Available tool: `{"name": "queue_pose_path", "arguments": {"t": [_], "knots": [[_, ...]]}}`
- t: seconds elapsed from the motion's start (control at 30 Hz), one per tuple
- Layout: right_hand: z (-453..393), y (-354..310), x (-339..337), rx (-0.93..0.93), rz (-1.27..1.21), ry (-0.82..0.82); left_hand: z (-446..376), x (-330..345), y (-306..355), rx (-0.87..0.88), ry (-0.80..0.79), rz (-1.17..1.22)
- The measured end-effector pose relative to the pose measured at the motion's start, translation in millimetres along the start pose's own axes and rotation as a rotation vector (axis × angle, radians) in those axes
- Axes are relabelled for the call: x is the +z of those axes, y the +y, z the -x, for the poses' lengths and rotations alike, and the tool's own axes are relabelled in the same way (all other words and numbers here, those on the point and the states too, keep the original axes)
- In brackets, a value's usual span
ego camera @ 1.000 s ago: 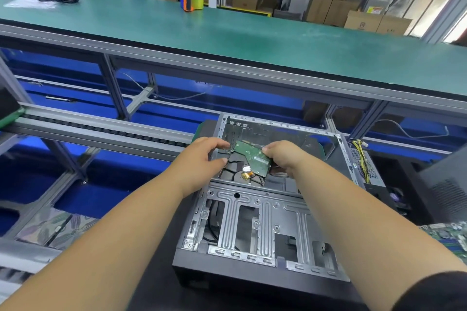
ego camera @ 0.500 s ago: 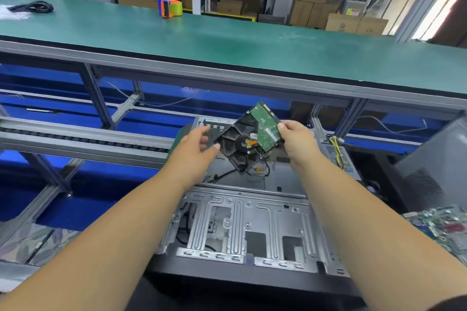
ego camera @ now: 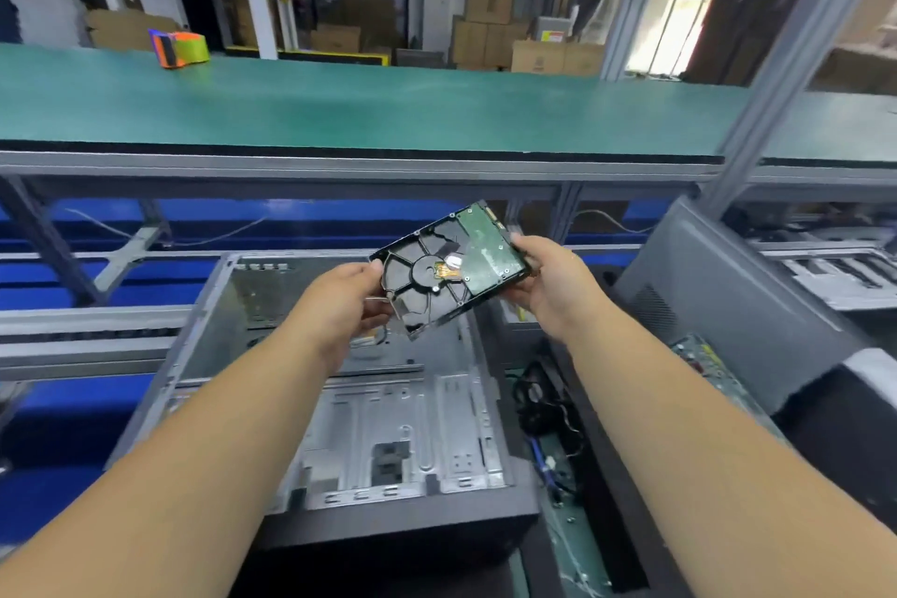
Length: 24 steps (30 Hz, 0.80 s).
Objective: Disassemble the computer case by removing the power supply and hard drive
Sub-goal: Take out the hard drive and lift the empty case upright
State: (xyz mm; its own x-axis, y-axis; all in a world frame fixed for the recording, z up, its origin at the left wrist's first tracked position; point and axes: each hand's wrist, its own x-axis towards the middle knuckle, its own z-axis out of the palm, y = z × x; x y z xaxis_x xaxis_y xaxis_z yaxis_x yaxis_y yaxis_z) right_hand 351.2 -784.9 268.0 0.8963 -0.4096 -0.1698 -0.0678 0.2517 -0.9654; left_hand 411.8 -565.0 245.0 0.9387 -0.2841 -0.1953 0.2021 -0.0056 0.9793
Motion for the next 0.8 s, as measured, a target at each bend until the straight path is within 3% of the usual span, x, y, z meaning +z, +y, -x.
{"name": "queue_pose_path", "arguments": {"t": [0.1, 0.23, 0.37, 0.6, 0.8], "knots": [[7.8, -6.7, -36.8, 0.040, 0.083, -0.049, 3.8, 37.9, 0.5, -0.003, -0.036, 0.003], [13.3, -7.6, -86.1, 0.082, 0.176, 0.020, 8.9, 80.0, -3.9, -0.021, -0.117, -0.036], [10.8, -3.4, -133.7, 0.002, 0.222, 0.139, 11.4, 100.8, -18.7, 0.013, -0.113, -0.277], [-1.8, 33.2, -188.4, -0.054, 0.875, 0.271, 33.5, 108.6, -30.9, 0.092, -0.029, -0.465], [-7.2, 63.4, -197.2, 0.055, 1.042, 0.145, 49.0, 112.8, -39.3, 0.101, 0.040, -0.481]]}}
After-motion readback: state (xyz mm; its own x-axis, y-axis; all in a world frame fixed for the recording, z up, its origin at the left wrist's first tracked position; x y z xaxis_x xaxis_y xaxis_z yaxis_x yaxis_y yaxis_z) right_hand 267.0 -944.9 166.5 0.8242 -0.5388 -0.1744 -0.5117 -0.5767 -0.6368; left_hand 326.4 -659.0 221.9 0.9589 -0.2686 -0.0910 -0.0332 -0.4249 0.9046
